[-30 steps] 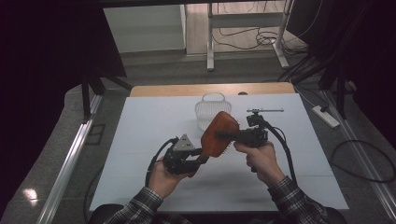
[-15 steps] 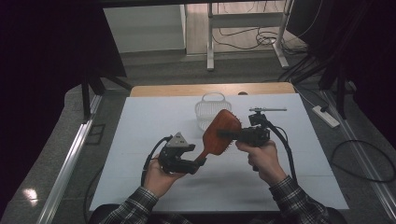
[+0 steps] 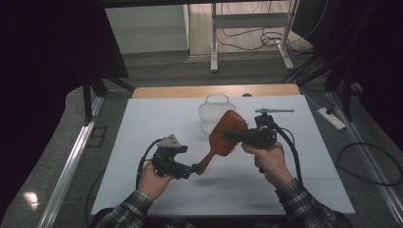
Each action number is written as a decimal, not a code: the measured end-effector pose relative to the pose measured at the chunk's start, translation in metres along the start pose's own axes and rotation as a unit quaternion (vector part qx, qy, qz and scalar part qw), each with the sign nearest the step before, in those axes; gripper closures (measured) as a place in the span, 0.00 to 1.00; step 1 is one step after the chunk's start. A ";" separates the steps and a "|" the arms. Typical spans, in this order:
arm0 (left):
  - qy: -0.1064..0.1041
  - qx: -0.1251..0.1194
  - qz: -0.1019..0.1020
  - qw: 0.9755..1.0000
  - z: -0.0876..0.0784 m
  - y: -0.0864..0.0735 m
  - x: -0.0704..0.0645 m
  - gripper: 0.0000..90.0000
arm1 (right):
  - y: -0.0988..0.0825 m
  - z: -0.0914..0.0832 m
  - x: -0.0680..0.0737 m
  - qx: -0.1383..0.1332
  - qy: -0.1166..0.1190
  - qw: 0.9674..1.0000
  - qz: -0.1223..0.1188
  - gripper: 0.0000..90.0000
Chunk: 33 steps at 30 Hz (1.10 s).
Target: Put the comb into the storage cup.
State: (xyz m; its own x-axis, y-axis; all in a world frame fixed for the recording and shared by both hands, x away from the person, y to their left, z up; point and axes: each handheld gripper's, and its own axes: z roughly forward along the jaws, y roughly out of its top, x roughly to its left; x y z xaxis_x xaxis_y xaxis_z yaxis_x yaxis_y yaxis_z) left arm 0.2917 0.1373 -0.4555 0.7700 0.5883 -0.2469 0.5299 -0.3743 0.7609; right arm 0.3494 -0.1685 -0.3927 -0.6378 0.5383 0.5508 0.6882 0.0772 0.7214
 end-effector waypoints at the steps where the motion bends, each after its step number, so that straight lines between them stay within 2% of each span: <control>1: 0.003 0.001 -0.002 1.000 -0.002 -0.001 0.001 0.06 | 0.000 0.000 0.000 -0.001 0.000 1.000 -0.001 0.62; 4: 0.017 -0.001 -0.007 1.000 -0.009 -0.007 0.004 0.01 | 0.000 -0.001 0.000 -0.002 -0.003 1.000 -0.002 0.62; 9: 0.019 -0.009 -0.010 1.000 -0.017 -0.013 0.007 0.00 | 0.001 -0.002 0.000 -0.001 -0.005 1.000 -0.006 0.62; 12: 0.035 -0.018 -0.005 0.999 -0.027 -0.021 0.008 0.00 | 0.001 -0.003 0.000 -0.002 -0.007 1.000 -0.006 0.62; 17: 0.060 -0.012 -0.005 0.998 -0.036 -0.035 0.009 0.00 | 0.002 -0.004 0.000 -0.004 -0.010 1.000 -0.010 0.62; 24: 0.072 -0.012 -0.005 0.997 -0.045 -0.046 0.010 0.00 | 0.002 -0.004 -0.001 -0.003 -0.012 1.000 -0.012 0.62; 33: 0.079 -0.016 -0.016 0.997 -0.059 -0.061 0.010 0.00 | 0.004 -0.005 0.000 -0.008 -0.015 1.000 -0.014 0.62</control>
State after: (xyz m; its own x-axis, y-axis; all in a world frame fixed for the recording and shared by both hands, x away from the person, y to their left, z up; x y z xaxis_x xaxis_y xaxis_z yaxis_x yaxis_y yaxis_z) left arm 0.2461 0.2085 -0.4693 0.6857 0.7063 -0.1762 0.5405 -0.3317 0.7732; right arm 0.3507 -0.1727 -0.3880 -0.6452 0.5613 0.5183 0.6652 0.0791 0.7425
